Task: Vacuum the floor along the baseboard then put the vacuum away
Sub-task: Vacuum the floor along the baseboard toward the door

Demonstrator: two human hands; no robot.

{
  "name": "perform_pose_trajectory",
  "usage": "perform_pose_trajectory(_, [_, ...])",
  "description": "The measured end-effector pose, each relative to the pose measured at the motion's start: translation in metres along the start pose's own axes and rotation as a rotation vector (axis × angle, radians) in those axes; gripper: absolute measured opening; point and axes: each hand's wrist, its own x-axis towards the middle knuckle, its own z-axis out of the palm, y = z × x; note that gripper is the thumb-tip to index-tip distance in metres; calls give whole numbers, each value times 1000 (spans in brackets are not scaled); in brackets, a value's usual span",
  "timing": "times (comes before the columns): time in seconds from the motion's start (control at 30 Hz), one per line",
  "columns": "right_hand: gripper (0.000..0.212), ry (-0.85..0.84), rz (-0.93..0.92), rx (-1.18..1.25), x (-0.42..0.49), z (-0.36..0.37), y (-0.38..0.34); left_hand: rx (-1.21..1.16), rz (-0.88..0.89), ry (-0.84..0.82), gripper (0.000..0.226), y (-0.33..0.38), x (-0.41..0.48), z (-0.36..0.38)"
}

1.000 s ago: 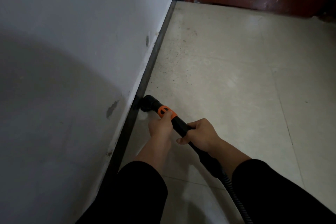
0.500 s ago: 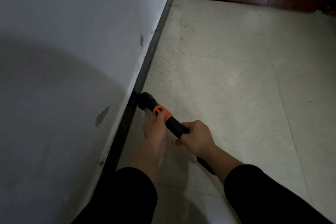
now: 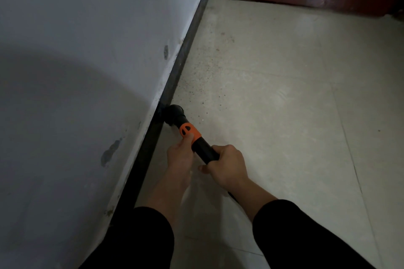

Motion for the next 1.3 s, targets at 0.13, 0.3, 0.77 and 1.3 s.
perform_pose_trajectory(0.13, [24, 13, 7, 3, 7, 0, -2, -16, 18, -21, 19, 5, 4, 0])
perform_pose_trajectory(0.3, [27, 9, -8, -2, 5, -1, -4, 16, 34, -58, 23, 6, 3, -2])
perform_pose_trajectory(0.77, [30, 92, 67, -43, -21, -25, 17, 71, 25, -73, 21, 2, -29, 27])
perform_pose_trajectory(1.3, [33, 135, 150, -34, -37, -37, 32, 55, -17, -114, 23, -6, -48, 46])
